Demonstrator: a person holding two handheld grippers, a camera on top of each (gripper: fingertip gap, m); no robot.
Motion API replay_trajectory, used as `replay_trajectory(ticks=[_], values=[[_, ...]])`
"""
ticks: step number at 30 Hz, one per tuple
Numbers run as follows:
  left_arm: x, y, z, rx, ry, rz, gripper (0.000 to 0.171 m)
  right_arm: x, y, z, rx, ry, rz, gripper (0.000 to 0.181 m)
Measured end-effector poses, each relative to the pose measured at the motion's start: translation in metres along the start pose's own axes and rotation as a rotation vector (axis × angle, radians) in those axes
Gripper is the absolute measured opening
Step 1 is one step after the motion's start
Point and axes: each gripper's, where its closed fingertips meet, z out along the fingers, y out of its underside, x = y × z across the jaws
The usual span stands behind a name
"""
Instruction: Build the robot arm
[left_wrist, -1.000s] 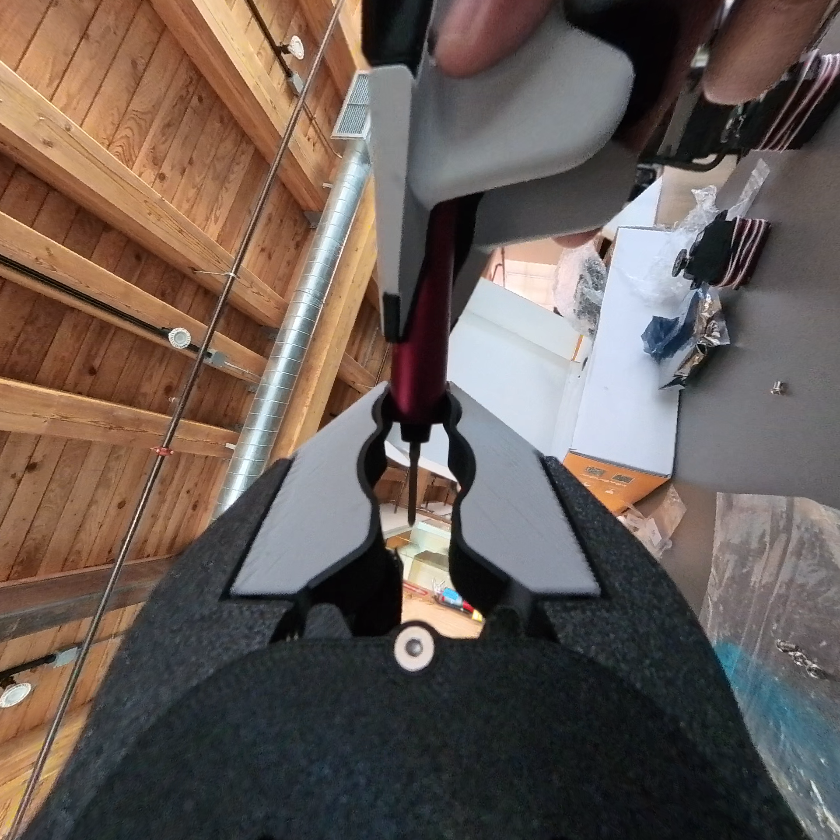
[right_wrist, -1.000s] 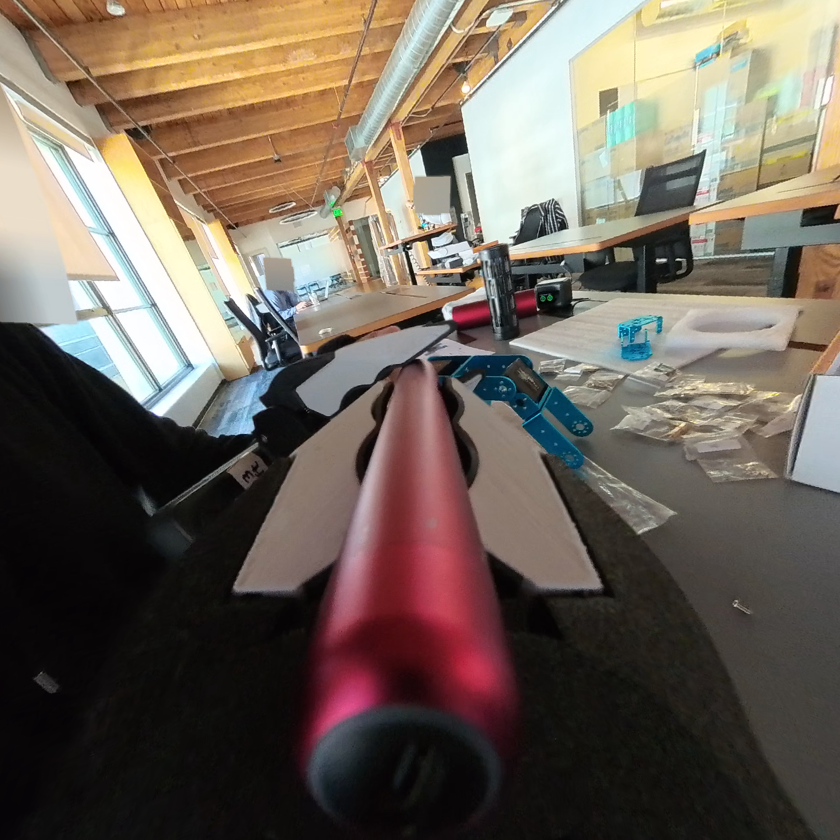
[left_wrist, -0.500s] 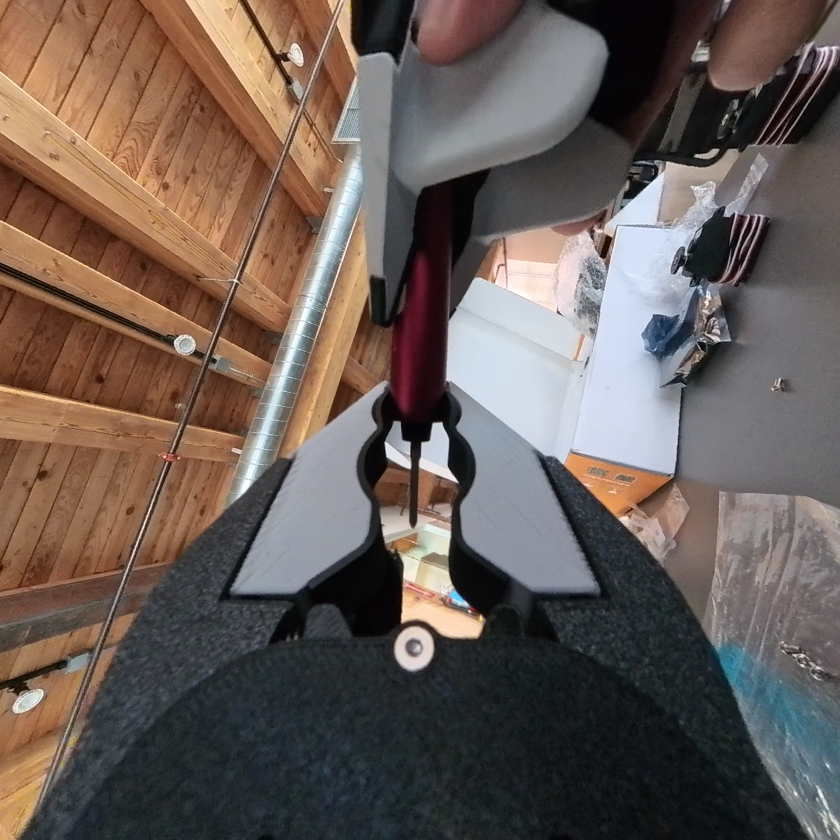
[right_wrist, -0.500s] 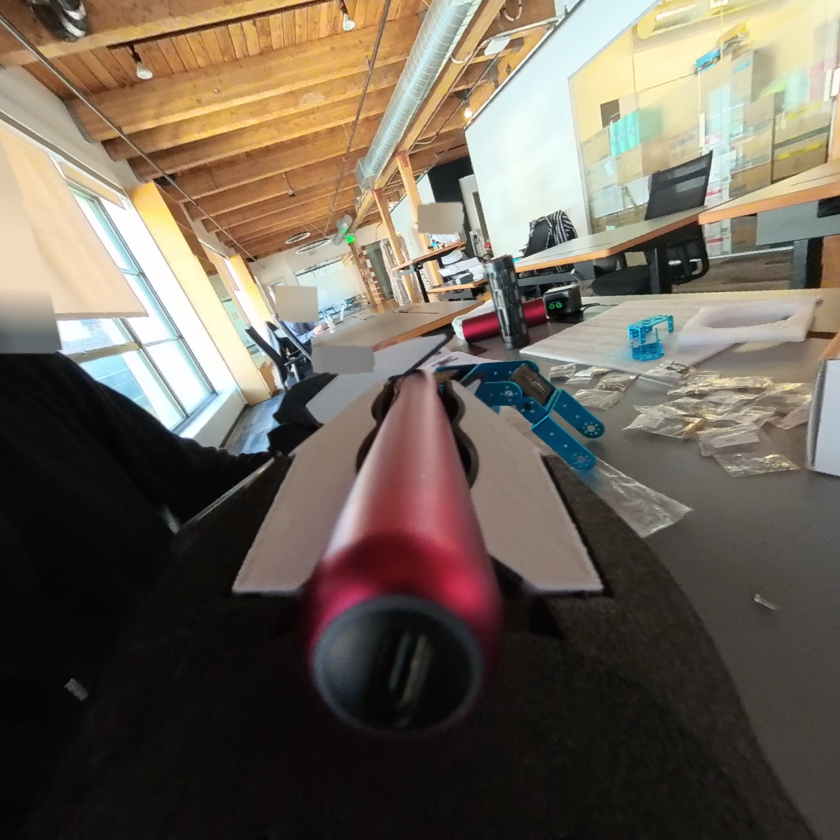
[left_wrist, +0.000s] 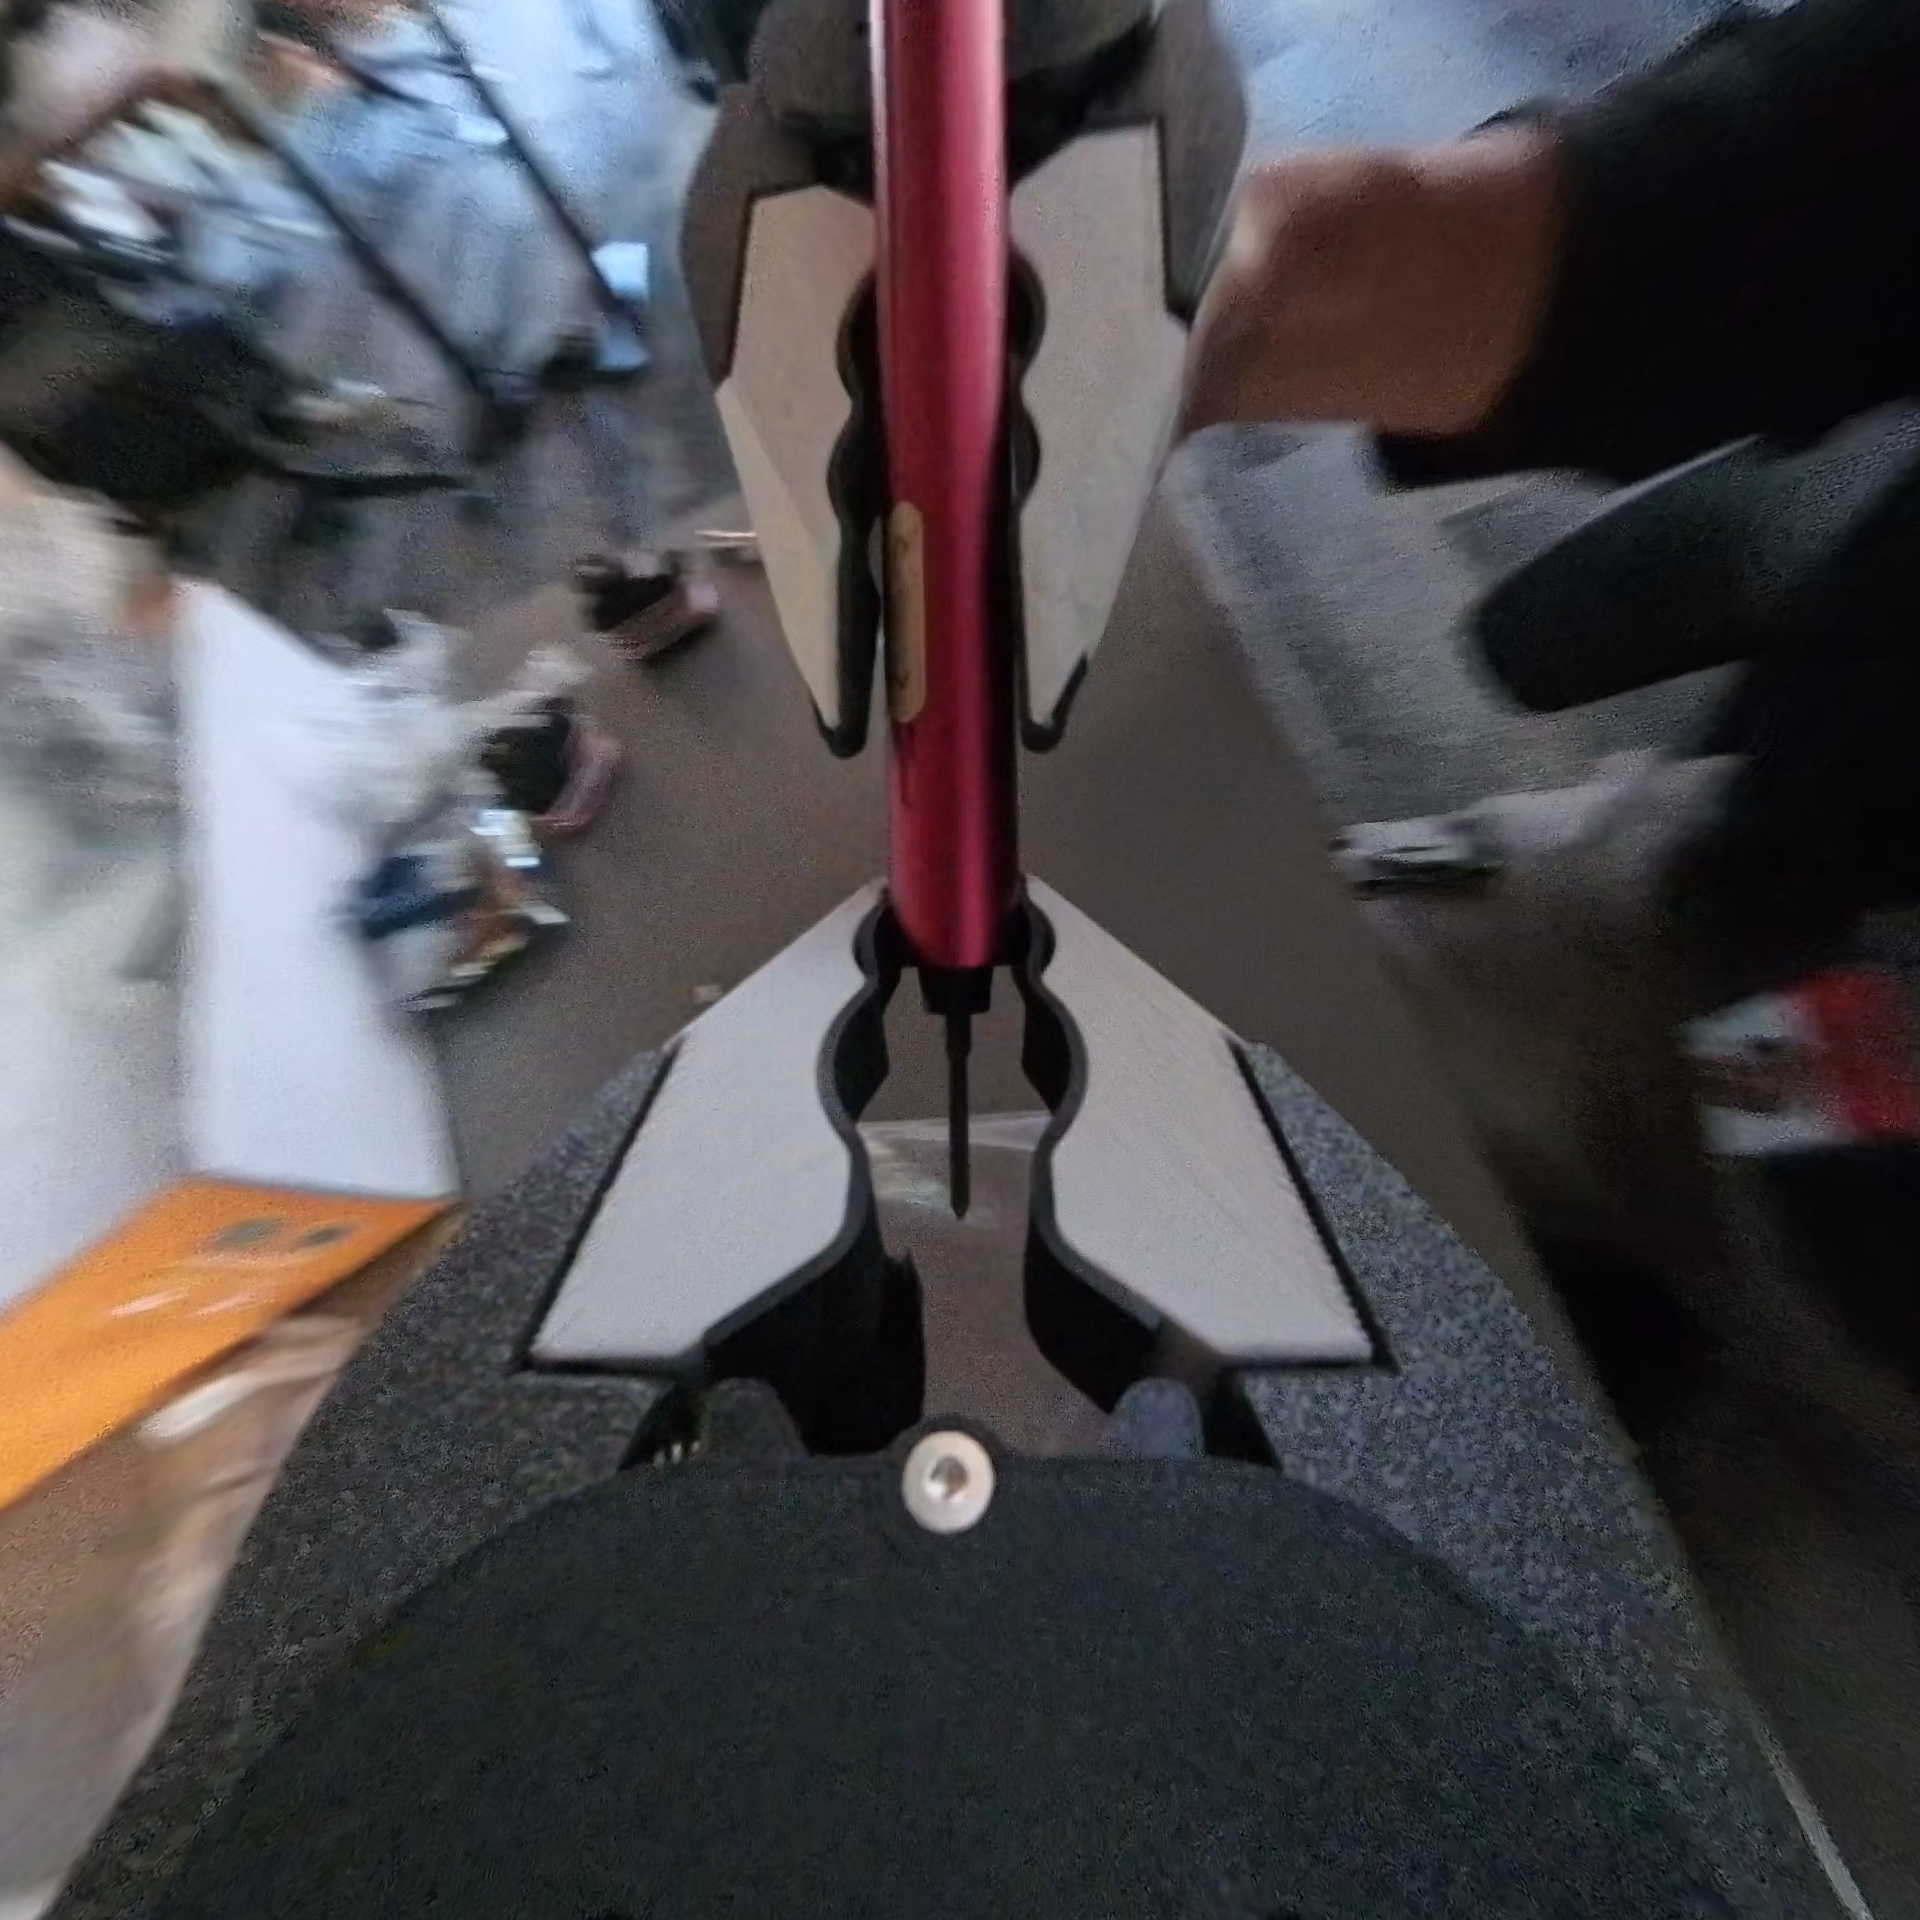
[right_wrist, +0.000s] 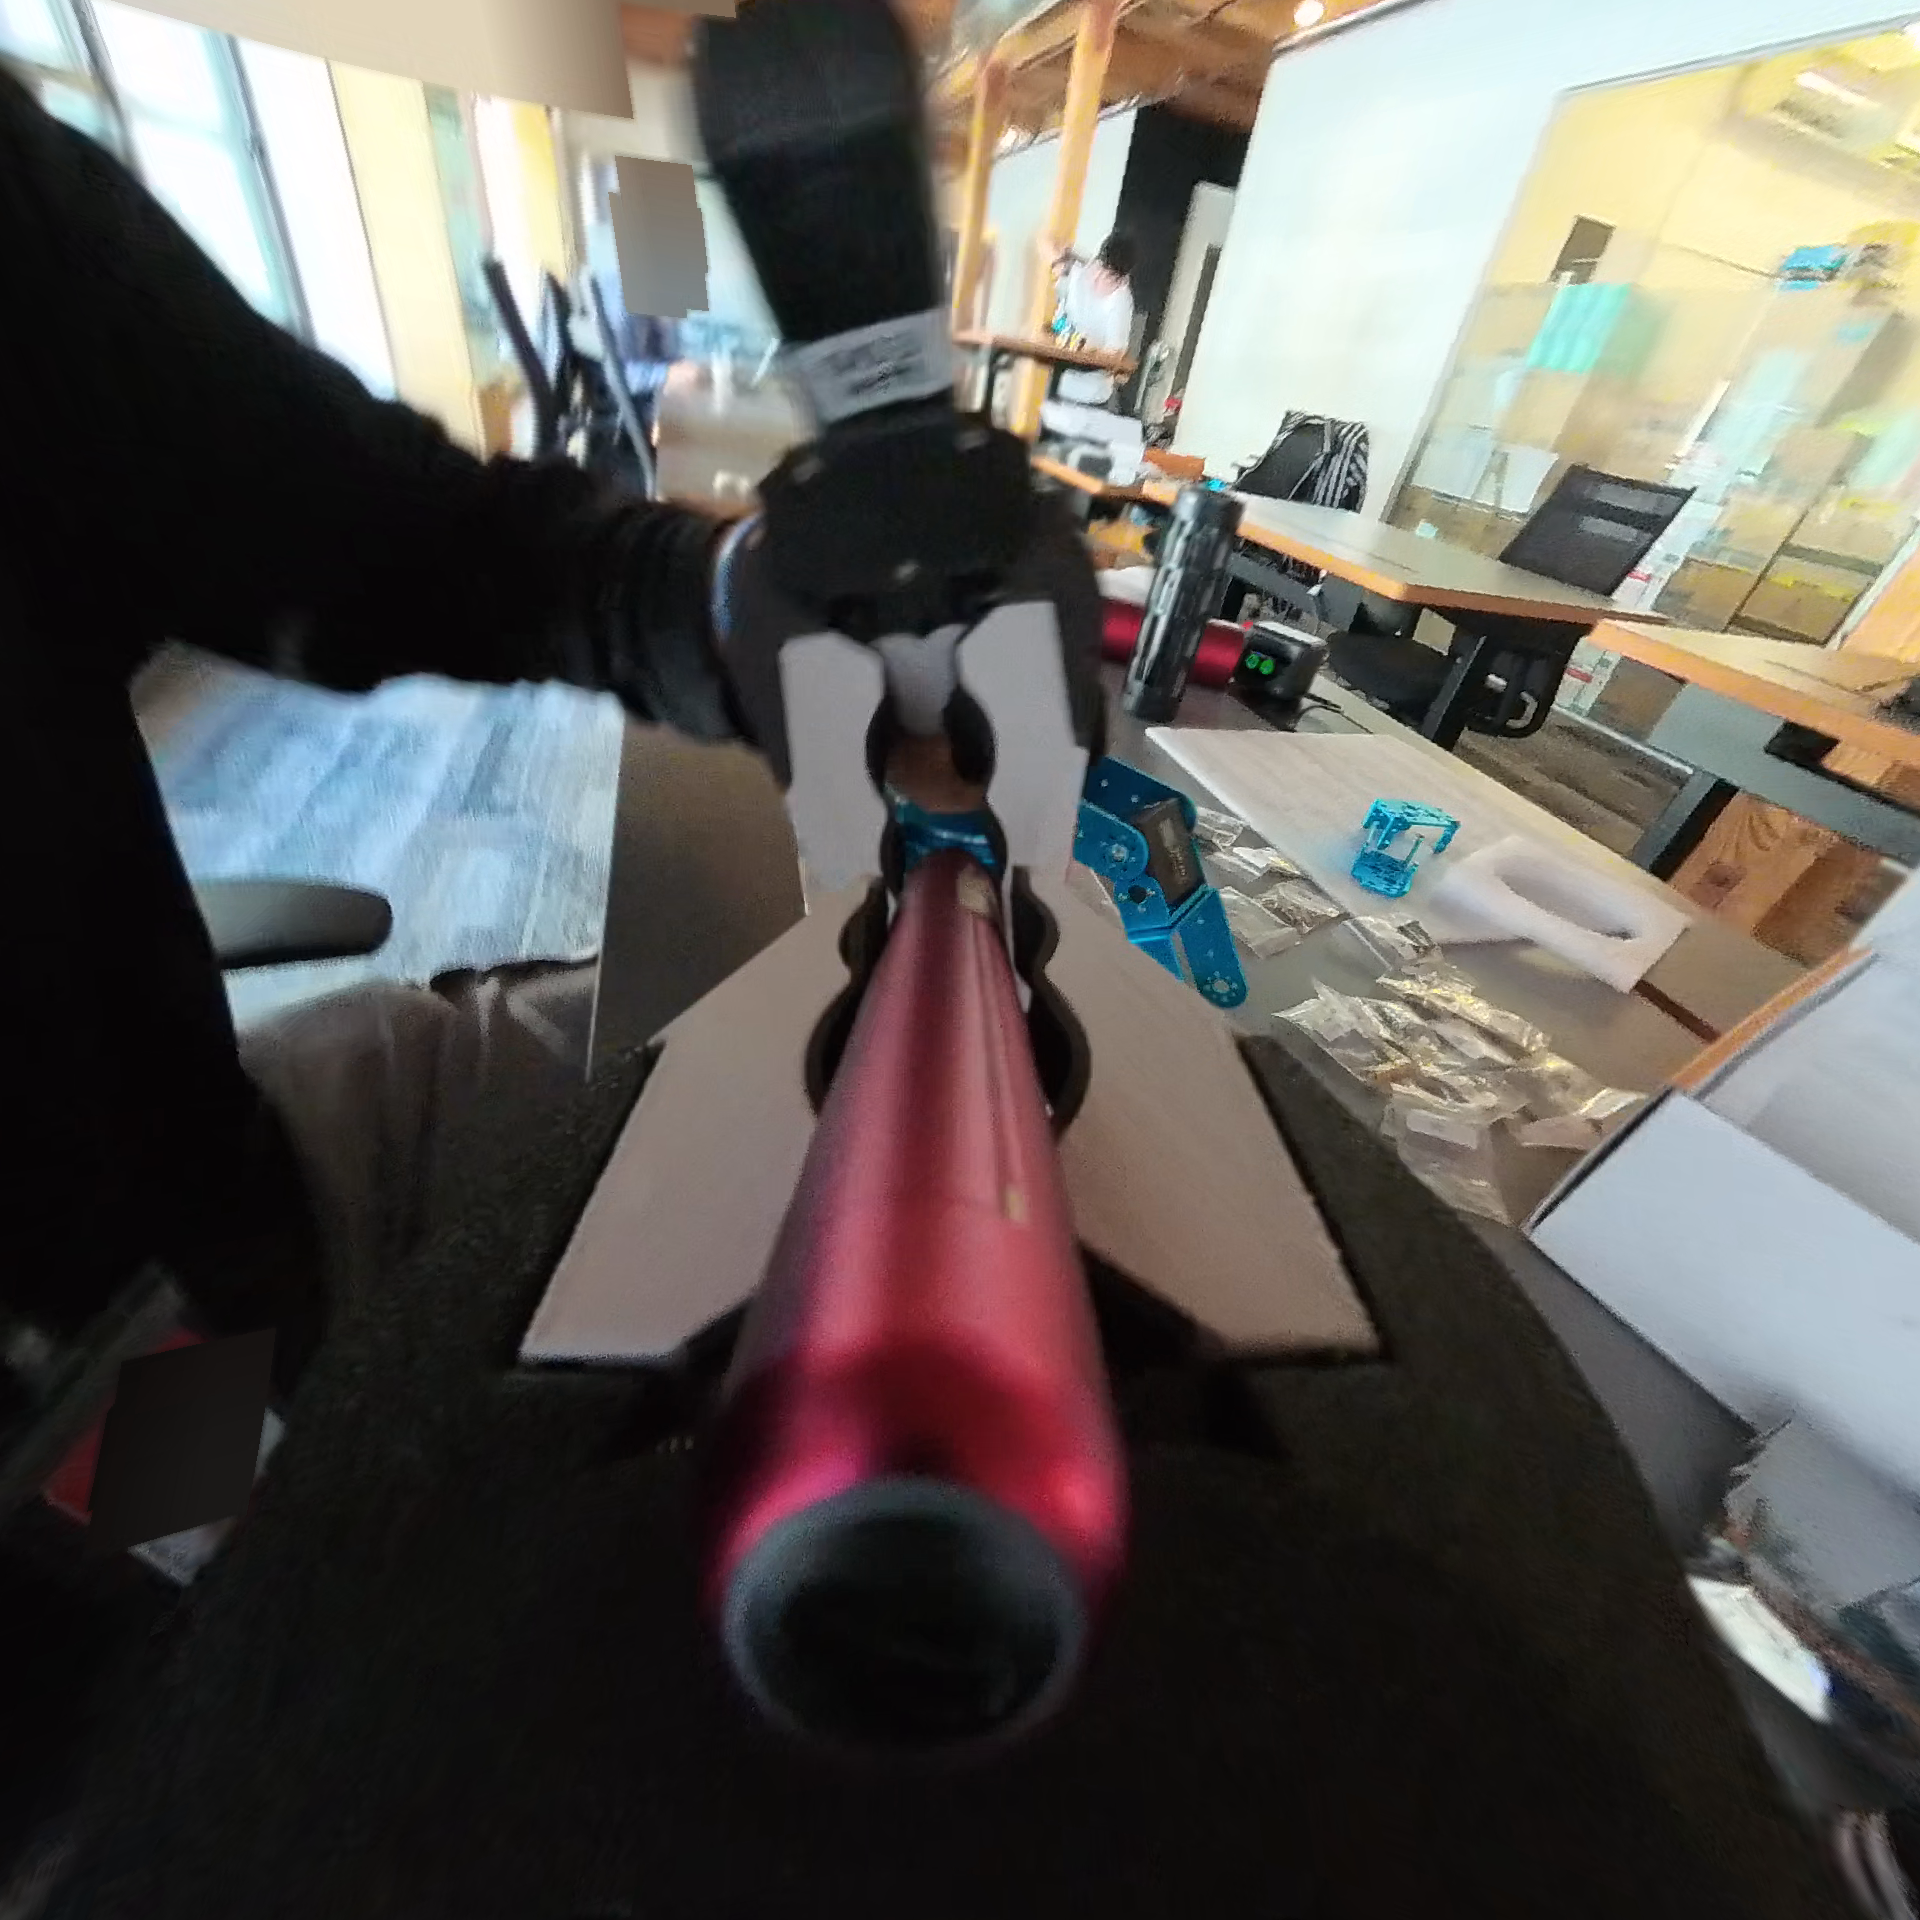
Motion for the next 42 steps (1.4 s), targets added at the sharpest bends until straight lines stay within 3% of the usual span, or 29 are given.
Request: replay_trajectory(ticks=[2,4,7,12,15,27,34,42], values=[[0.009,0.000,-0.009,-0.001,0.185,-0.101,0.019,-0.003,0.005,0.005,-0.060,-0.011,-0.064,0.029],[0.013,0.002,-0.015,-0.037,0.283,-0.119,0.019,-0.003,0.014,0.010,-0.125,-0.014,-0.116,0.031],[0.019,0.009,-0.018,-0.105,0.365,-0.116,0.019,-0.009,0.012,0.017,-0.113,-0.027,-0.164,0.032],[0.025,0.009,-0.023,-0.093,0.457,-0.156,0.019,-0.013,0.003,0.022,-0.058,0.005,-0.251,0.032],[0.028,0.009,-0.024,-0.090,0.491,-0.175,0.019,-0.017,0.001,0.025,-0.058,0.028,-0.323,0.022],[0.032,0.004,-0.028,-0.054,0.537,-0.233,0.019,-0.019,-0.001,0.025,-0.043,0.010,-0.273,0.021],[0.049,0.019,-0.031,-0.156,0.668,-0.259,0.018,-0.031,0.009,0.035,-0.093,-0.034,-0.259,0.022],[0.051,0.013,-0.033,-0.166,0.680,-0.237,0.019,-0.033,0.005,0.032,-0.082,-0.043,-0.229,0.022]])
